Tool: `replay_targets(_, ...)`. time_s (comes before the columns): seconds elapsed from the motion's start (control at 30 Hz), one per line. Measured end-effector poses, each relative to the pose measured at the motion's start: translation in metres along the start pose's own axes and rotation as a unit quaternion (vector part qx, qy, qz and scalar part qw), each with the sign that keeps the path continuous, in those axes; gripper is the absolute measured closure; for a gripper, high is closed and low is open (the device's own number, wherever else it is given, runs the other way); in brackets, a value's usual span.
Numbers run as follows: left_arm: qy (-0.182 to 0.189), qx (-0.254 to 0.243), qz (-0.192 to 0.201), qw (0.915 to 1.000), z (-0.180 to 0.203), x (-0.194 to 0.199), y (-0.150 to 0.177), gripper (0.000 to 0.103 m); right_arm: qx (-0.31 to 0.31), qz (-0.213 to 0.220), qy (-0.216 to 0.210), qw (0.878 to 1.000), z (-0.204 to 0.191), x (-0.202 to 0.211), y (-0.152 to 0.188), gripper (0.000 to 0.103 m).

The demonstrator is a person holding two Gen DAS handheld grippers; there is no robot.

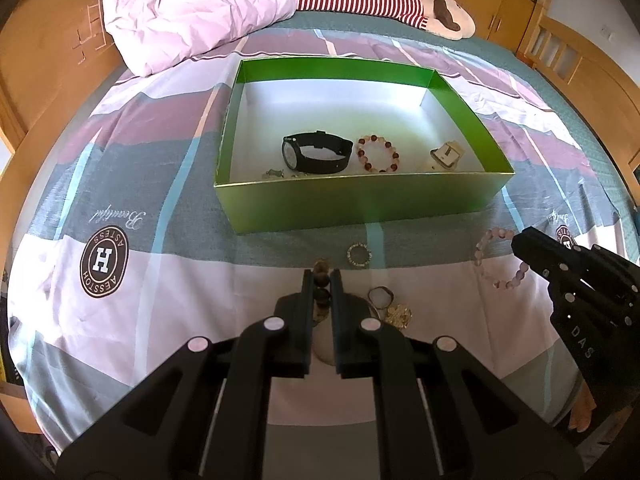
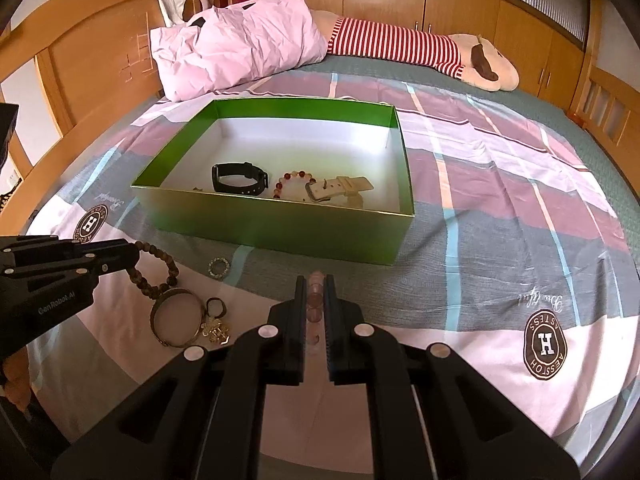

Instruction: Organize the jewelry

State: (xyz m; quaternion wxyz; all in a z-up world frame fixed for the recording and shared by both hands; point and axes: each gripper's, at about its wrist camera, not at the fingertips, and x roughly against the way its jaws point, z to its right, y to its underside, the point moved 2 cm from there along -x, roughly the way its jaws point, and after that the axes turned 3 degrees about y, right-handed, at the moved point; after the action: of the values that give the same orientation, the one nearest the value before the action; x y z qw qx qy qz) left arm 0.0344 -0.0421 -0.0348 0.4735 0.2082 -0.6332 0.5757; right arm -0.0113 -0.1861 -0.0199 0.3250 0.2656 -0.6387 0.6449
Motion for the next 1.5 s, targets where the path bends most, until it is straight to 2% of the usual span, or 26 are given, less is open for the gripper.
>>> replay_targets(0.6,-0.017,-0.037,0.038,0.9984,0.014,0.013,-0.003,0.095,0.011,0.005,-0.002,1.000,-0.005,0.002,0.001,0.095)
replay_targets(0.93,-0.022,-0.045,0.040,0.9979,0.017,0.014,-0.002,0.095,0.011,0.002,-0.004,1.000,-0.006,0.000,0.002,0.095)
replay_targets(1.13,-0.022,-0.048,0.044,0.9976,0.018,0.015,-0.002,0.095,0.001,-0.004,-0.032,0.999,-0.007,0.002,0.002,0.095)
replay_targets(1.5,-0.036,-0.053,0.041,0.9971,0.021,0.012,0.000,0.095,-0.002,0.000,-0.031,1.000,-0.003,0.005,0.003,0.095)
